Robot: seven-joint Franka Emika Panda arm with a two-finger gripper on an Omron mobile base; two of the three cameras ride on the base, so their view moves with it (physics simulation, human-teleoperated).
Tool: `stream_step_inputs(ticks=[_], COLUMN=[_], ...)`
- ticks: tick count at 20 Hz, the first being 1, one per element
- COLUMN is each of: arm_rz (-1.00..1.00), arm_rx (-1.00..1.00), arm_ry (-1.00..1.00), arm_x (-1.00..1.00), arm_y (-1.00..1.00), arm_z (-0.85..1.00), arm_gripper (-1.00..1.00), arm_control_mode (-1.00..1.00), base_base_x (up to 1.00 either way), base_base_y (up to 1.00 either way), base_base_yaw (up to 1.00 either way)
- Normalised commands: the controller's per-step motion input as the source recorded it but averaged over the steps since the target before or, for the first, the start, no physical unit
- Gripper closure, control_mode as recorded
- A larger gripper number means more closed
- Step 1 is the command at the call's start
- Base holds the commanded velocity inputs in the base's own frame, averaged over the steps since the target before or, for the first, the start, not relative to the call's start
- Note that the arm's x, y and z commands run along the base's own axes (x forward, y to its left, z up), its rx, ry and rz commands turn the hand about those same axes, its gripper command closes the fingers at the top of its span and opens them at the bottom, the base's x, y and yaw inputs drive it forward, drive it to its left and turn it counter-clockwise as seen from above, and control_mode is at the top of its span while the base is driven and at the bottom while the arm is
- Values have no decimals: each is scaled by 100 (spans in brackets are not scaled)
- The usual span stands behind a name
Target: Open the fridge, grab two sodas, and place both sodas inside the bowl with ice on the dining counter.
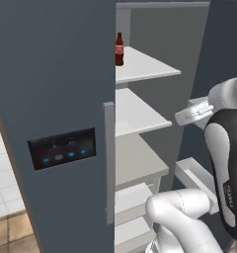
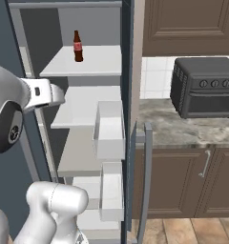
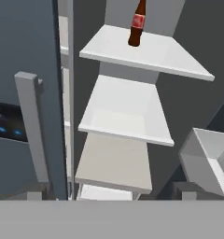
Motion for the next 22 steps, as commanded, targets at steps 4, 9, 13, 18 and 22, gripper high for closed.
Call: stream_step_inputs(ticks=[4,9,13,18,22], arm_rz=[0,0,0,1,2], arm_rx=[0,0,0,0,0], arm_ry=[0,0,-4,-20,-29], arm_x=[46,35,32,23,12], arm_y=[6,6,1,0,0], arm_z=[57,51,17,-7,-14], arm_gripper=[-100,-100,-100,-100,-100], arm_control_mode=[-100,-100,-100,-100,-100], base_base_x=[0,0,0,0,0], base_base_y=[0,0,0,0,0], base_base_yaw=[0,0,0,0,0])
